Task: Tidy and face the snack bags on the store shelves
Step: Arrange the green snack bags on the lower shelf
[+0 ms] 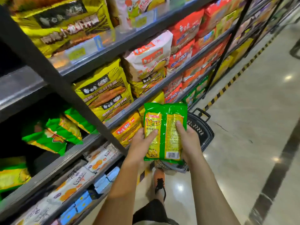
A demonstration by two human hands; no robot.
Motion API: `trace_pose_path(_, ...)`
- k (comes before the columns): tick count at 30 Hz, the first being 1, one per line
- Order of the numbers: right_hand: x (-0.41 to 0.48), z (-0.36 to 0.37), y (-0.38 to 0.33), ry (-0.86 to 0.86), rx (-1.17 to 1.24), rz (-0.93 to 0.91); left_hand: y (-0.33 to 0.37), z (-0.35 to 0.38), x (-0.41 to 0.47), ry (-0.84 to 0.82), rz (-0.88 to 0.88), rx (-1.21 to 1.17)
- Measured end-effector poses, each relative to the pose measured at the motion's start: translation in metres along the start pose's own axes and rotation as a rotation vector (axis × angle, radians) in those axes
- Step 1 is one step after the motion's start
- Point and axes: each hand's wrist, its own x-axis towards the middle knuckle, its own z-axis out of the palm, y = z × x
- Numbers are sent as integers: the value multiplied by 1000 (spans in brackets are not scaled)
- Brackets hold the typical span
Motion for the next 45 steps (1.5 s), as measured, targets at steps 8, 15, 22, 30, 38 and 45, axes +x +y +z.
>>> trace_pose_path(8, 97, -37, 26, 155, -76, 126, -3, 46, 137, -83, -61, 194)
trace_pose_path(15, 161, -58, 75, 297, -98, 189, -49, 80, 218, -146, -160, 425)
trace_pose_path(22, 226, -75, 160, 333, -139, 311, -123, 87, 294, -138, -252, 568)
trace_pose_path(30, 302, -98, 289, 378, -117, 459, -254, 78, 385, -135, -381, 651)
trace_pose_path(38, 371, -119, 414, 426, -27, 628, -375, 77, 452, -98, -437, 693)
trace_pose_path(45, 413, -123, 514, 453, -60, 724, -469, 64, 494, -103, -405, 768)
